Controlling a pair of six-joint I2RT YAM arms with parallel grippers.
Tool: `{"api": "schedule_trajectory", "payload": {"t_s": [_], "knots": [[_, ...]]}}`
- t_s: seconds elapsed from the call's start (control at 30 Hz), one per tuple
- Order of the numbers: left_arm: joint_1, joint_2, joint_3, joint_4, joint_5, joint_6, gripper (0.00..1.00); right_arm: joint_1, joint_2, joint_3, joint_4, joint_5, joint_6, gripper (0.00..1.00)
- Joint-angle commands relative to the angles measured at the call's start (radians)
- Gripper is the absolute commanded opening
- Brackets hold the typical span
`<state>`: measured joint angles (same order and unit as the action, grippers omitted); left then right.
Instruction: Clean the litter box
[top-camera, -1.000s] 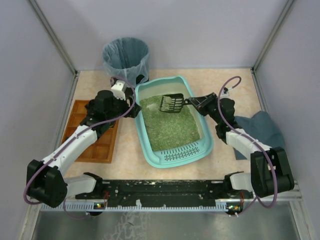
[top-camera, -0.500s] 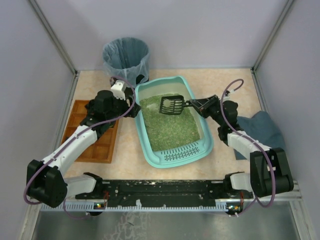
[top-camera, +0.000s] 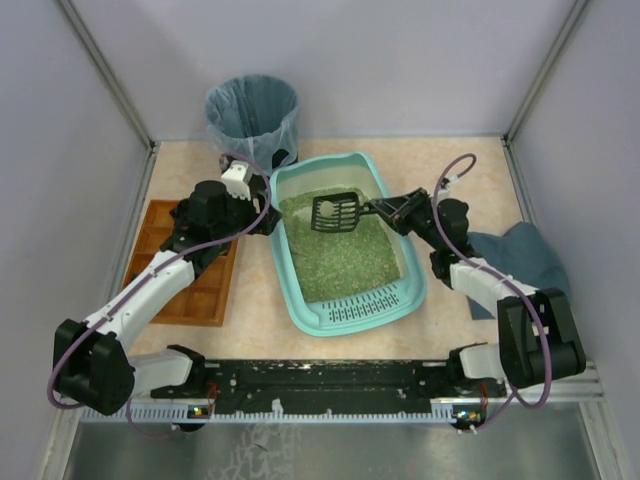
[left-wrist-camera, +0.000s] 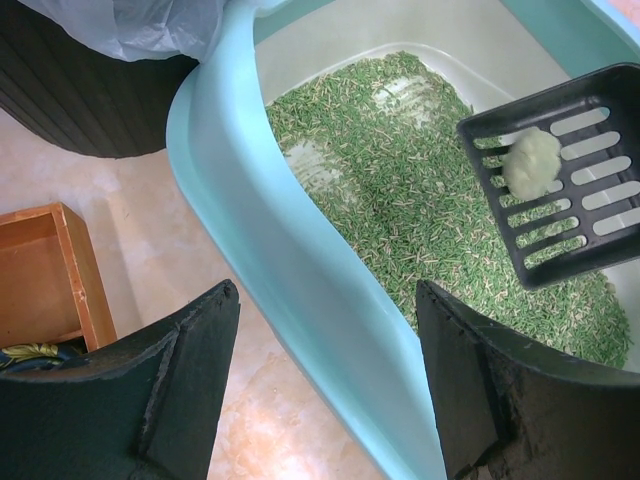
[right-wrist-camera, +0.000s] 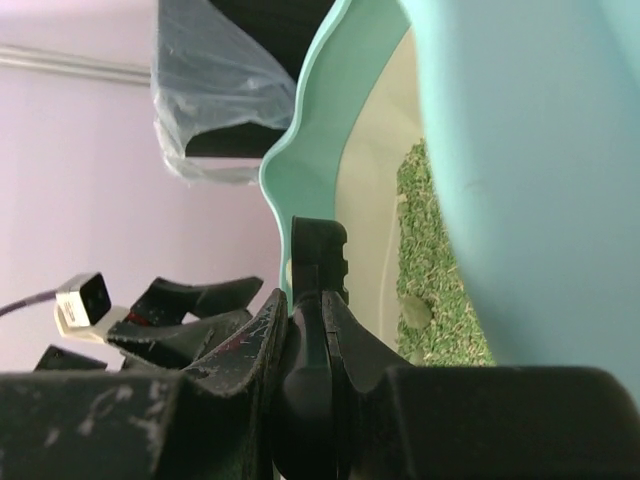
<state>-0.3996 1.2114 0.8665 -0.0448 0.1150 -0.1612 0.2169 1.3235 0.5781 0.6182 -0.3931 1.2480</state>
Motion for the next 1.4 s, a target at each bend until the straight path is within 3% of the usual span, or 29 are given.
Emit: {"api": "schedule_trajectory", "payload": {"t_s": [0.0,0.13,0.23,0.3,0.43,0.53,0.67,0.83,1.17,1.37], "knots": [[-0.001,-0.016,0.001,0.014,-0.013,-0.006,0.77,-0.038,-0.018,-0.021,0.109,0.045,0.060,0.00],[0.000,-0.019,-0.005,0.028,-0.011,-0.008,0.77,0.018,0.013,0.064,0.081,-0.053,-0.004,0.00],[0.000,-0.010,0.009,0.006,-0.008,-0.008,0.77,-0.023,-0.024,0.010,0.053,0.046,0.028,0.00],[0.000,-0.018,0.003,0.011,-0.019,-0.007,0.77,-0.026,-0.021,-0.002,0.110,0.033,0.041,0.00],[0.001,-0.018,-0.003,0.025,-0.015,-0.013,0.77,0.034,-0.010,0.105,-0.006,-0.029,-0.086,0.00],[0.002,-0.012,0.009,0.003,-0.020,-0.014,0.77,-0.010,-0.035,0.043,0.020,0.059,-0.025,0.00],[0.003,-0.029,-0.007,0.020,-0.049,-0.019,0.78,0.019,0.009,0.098,0.052,-0.038,-0.027,0.00],[0.009,-0.025,0.005,-0.001,-0.088,-0.045,0.78,0.012,-0.015,0.101,0.011,0.022,-0.020,0.00],[0.105,-0.051,-0.016,0.021,-0.071,-0.121,0.80,0.061,0.009,0.319,-0.139,0.017,-0.025,0.00],[0.160,-0.053,-0.023,0.033,-0.036,-0.146,0.80,0.127,0.112,0.573,-0.236,0.101,-0.007,0.00]]}}
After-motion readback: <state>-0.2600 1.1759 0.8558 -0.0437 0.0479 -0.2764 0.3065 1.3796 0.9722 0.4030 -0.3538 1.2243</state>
